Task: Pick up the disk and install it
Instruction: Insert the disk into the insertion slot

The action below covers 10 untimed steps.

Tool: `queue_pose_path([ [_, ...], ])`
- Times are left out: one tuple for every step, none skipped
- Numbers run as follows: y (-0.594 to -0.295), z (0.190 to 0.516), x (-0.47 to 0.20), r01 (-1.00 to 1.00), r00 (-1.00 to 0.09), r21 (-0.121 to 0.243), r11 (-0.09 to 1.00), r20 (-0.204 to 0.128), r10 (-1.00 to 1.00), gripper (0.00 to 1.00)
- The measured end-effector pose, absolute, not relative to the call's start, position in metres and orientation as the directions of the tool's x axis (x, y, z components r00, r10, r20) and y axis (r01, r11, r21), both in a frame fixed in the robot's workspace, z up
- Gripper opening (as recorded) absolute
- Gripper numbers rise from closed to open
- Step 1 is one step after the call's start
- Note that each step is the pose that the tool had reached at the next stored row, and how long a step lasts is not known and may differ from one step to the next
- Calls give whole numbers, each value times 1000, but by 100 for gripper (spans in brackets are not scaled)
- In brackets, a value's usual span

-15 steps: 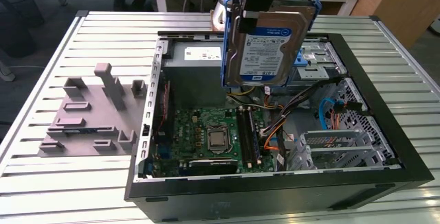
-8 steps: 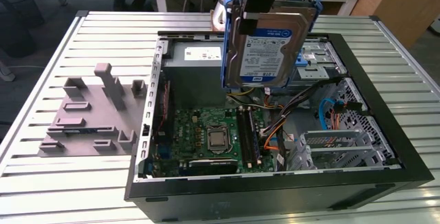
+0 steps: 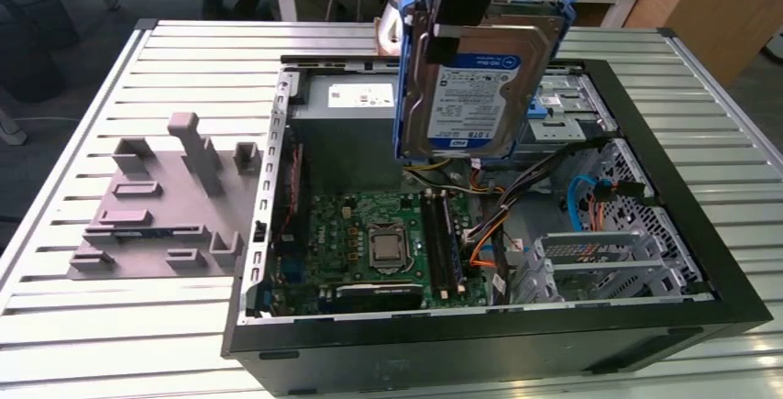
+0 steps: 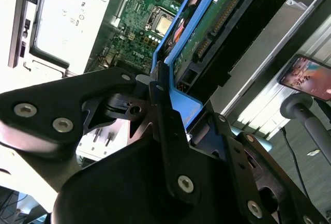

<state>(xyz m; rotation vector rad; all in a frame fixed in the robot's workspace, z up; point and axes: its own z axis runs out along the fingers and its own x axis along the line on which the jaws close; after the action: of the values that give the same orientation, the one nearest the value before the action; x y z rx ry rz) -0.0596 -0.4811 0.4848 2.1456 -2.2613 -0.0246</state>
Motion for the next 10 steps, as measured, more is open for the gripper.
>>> queue_pose_path([
  [-481, 485, -60, -998, -52, 28, 53, 7, -999, 37],
  [-482, 485, -60, -998, -52, 28, 53, 7, -999, 37],
  [-482, 485, -60, -998, -52, 28, 53, 7, -999, 37],
  [-482, 485, -60, -998, -52, 28, 53, 7, -999, 37],
  [-483, 485, -60, -998, -52, 28, 53, 7, -999, 37],
  [-483, 485, -60, -998, -52, 28, 53, 7, -999, 37],
  [-483, 485, -60, -998, -52, 28, 53, 7, -999, 37],
  [-484, 485, -60, -998, -52, 28, 53, 7, -999, 37],
  [-484, 485, -60, -998, -52, 28, 53, 7, -999, 37],
  [-485, 485, -59, -998, -52, 28, 53, 7, -999, 37],
])
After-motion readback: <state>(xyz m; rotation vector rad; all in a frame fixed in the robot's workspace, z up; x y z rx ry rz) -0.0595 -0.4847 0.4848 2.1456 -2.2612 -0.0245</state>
